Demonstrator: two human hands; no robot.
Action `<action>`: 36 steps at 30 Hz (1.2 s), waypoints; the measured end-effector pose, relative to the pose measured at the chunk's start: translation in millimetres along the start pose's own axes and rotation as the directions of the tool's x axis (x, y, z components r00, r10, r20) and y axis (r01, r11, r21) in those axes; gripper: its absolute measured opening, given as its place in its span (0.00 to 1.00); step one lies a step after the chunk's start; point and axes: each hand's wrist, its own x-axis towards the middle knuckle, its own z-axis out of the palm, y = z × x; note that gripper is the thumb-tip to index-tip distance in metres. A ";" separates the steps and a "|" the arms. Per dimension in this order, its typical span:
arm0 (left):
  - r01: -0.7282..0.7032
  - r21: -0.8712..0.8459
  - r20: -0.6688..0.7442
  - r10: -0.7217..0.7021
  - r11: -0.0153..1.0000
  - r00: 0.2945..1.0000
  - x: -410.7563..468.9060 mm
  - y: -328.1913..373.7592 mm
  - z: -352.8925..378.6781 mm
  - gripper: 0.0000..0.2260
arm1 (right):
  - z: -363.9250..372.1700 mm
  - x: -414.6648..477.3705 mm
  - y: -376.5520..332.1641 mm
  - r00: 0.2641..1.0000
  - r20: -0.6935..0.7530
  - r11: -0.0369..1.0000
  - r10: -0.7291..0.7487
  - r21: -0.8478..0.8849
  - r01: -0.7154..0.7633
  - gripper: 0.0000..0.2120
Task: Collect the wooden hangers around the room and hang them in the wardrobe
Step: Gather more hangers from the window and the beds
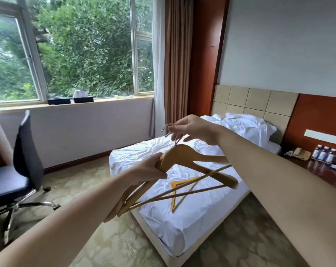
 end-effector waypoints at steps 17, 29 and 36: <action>-0.269 0.293 0.187 0.221 0.917 0.957 220.8 -40.0 8.3 0.32 | -63.0 129.2 103.4 0.899 -0.351 0.965 0.260 0.124 -0.231 0.11; 0.012 -0.067 -0.283 -0.031 0.998 0.959 409.6 -91.3 69.2 0.21 | -141.2 229.3 254.3 0.846 -0.375 0.923 0.379 0.212 -0.320 0.10; 0.516 -0.241 -0.256 -0.566 0.822 0.784 454.1 -180.0 121.8 0.20 | -133.8 279.4 361.5 0.767 -0.398 0.858 0.503 0.333 -0.390 0.15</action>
